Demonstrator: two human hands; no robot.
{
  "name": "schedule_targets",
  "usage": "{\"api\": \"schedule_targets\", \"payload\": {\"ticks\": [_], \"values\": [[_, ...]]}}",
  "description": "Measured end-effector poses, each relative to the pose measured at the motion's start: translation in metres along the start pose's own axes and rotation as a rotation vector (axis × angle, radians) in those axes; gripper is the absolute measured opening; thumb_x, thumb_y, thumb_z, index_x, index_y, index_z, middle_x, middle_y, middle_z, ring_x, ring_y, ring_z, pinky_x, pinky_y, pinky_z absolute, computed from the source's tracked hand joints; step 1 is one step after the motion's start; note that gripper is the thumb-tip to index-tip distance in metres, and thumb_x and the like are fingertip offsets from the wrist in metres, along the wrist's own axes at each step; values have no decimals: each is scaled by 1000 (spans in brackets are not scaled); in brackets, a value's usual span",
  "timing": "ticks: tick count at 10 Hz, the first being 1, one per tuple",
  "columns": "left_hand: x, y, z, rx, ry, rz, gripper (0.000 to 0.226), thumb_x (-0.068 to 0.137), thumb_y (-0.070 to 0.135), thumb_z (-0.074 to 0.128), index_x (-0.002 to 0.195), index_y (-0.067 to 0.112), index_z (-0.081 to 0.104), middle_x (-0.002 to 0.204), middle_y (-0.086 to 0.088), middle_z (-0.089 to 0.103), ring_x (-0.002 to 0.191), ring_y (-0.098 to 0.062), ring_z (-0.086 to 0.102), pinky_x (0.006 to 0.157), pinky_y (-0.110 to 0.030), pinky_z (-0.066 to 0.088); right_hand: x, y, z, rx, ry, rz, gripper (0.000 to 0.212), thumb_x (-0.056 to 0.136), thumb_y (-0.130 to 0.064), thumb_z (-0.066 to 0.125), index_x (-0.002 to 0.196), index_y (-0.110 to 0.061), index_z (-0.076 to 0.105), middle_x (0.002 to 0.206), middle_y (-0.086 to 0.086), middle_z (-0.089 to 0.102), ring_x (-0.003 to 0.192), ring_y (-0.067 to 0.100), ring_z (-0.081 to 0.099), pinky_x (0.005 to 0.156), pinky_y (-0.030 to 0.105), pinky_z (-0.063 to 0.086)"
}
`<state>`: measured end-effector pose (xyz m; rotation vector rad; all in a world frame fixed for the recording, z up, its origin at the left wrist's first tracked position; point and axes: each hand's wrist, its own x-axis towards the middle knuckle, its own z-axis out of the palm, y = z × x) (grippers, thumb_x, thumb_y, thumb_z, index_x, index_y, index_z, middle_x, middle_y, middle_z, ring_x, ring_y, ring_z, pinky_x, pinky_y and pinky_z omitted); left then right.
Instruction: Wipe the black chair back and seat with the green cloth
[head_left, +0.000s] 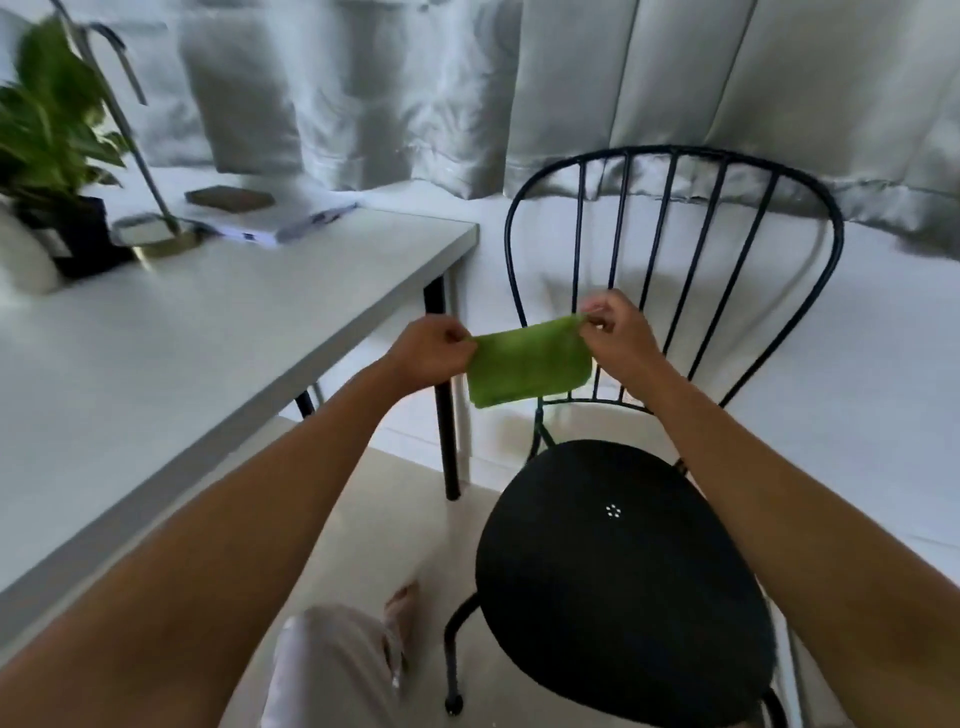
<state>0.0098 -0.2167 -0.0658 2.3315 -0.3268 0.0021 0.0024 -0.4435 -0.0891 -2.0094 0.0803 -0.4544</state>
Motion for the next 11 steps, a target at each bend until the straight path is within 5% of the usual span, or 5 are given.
{"api": "schedule_targets", "payload": {"ticks": [2,5,8,10,11], "values": [[16,-4,-105,-159,52,-159,23,86,13,52,75,-3,64,65,-13,69,53,-14,63,60,-22,54,71,-89,74,83,15,-79,11,81,-10,61,83,-20,59,92,-1,63,86,10,58,77,20,44],[-7,-85,-175,-8,137,-471,23,85,17,49,66,5,53,62,-10,54,57,-20,48,54,-24,37,71,-146,213,-5,-200,-196,10,82,-9,63,87,-7,72,95,5,73,89,15,64,83,19,46],[-10,-119,-183,701,25,-343,40,86,45,48,107,12,55,109,-10,50,111,-33,44,92,-39,38,62,-134,256,-286,-290,-345,16,85,-12,58,89,-5,72,98,11,72,96,27,63,82,29,48],[1,-103,-184,811,-23,-435,30,74,43,44,71,14,50,109,-15,55,111,-34,45,95,-42,39,65,-127,241,-416,-293,-378,33,92,-40,50,88,-17,74,90,4,67,98,32,58,82,38,47],[17,-81,-172,697,90,-416,45,88,33,42,119,3,52,132,-22,44,126,-39,37,106,-45,34,69,-109,221,-307,-230,-377,34,94,-38,47,100,-17,72,105,4,70,107,28,58,92,39,46]]}}
